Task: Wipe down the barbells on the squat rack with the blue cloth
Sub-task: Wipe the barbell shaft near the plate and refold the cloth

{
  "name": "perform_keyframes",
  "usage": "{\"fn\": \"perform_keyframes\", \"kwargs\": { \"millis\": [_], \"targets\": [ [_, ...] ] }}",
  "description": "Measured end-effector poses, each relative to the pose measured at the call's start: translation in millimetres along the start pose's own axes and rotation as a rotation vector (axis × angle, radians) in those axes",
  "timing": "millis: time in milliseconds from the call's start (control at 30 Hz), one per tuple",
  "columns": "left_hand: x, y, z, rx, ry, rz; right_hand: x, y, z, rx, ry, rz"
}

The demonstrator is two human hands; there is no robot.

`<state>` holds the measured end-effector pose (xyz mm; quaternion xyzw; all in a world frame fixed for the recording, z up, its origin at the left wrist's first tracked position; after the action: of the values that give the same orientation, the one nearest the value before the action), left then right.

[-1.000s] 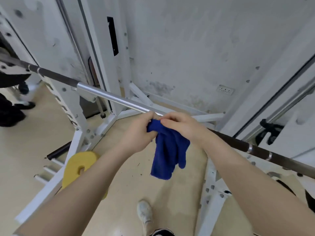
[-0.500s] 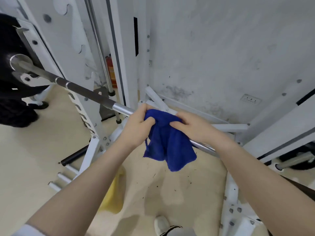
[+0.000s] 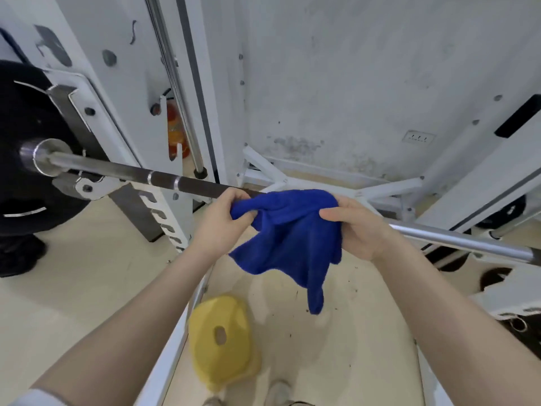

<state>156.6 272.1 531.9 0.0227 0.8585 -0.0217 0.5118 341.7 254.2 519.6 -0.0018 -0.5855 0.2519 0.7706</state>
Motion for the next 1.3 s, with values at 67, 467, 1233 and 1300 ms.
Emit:
{"fn": "perform_keyframes", "kwargs": {
  "millis": [67,467,1233,1300],
  "targets": [
    [1.0,1.0,-16.2,-0.035,0.028,0.041,4.0,8.7,5.6,-0.083,0.160,-0.061],
    [64.5,71.3,-128.9,0.128,1.024,0.301,97.6,41.9,141.9,-0.700,-0.824,-0.573],
    [92.7,104.7,-153.7,0.120,1.222,0.412,-13.5,229.3,210.2,-0.110,-1.712,-0.010],
    [90.7,105.1,-156.2,0.117,1.255,0.411,-21.4,232.5,204.6,0.012,-1.471,0.161]
  ]
}}
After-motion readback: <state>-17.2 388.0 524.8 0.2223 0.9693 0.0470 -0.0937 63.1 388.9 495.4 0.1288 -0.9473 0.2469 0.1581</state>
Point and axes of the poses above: each hand's wrist, its own y-axis towards the middle knuckle, its own z-axis out of the palm, x = y × z, the point moved 10 cm from there along y, towards the middle knuckle, and after that the axes turned 1 degree about -z, right-handed, at the moved point
